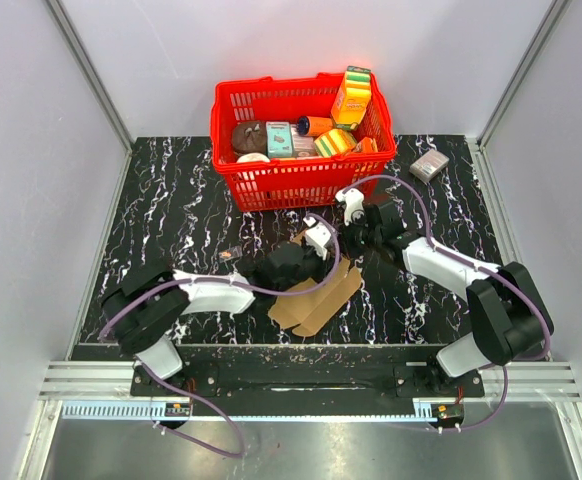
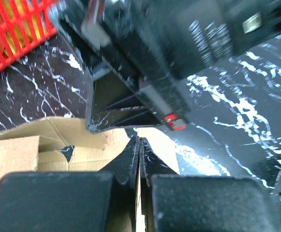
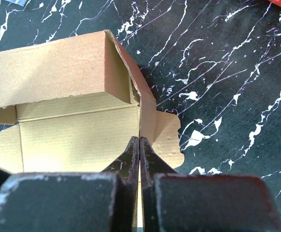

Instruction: Fold the paper box

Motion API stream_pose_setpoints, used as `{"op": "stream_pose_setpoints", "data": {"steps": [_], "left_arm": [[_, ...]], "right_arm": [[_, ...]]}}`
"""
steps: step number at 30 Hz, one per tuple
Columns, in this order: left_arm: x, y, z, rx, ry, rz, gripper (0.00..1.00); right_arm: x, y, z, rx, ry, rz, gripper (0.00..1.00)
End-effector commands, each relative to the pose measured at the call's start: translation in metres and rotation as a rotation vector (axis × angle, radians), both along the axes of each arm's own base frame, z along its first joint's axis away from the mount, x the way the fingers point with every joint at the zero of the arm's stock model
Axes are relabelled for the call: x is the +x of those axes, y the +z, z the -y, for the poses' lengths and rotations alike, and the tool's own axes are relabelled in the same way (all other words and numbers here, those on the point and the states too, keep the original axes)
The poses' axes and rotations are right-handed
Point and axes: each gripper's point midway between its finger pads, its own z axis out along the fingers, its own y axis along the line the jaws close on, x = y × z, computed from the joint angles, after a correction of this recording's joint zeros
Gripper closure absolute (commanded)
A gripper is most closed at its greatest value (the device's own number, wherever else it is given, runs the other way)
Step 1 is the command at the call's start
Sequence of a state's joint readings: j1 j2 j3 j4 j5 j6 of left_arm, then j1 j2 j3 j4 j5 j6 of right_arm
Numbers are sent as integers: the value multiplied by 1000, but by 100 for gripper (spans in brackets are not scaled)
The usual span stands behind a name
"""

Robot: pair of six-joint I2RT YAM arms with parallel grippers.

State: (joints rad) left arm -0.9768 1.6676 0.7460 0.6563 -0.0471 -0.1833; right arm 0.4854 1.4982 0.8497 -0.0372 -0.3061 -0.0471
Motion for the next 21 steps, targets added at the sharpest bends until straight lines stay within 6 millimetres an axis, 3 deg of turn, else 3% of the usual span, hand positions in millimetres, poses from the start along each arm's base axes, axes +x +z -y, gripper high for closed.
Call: {"op": "stream_pose_setpoints", "data": {"steps": [1,3,6,11,21], "left_arm": [[-14,50,2,-129,-65,67,100],[-18,69,-1,-163,-70,85,100],[-20,80,-12,-166,-50,99,100],[3,67,-52,-95,141,127,100],[27,46,-79,-29,245,117,100]], "right_arm": [[-4,4,-1,-5,8,15,100],[-6,3,0,-8,7,9,100],[-7,3,0,-6,7,11,100],[-7,4,0,-6,7,14,100],[-12,6,-2,1,18,12,100]]}}
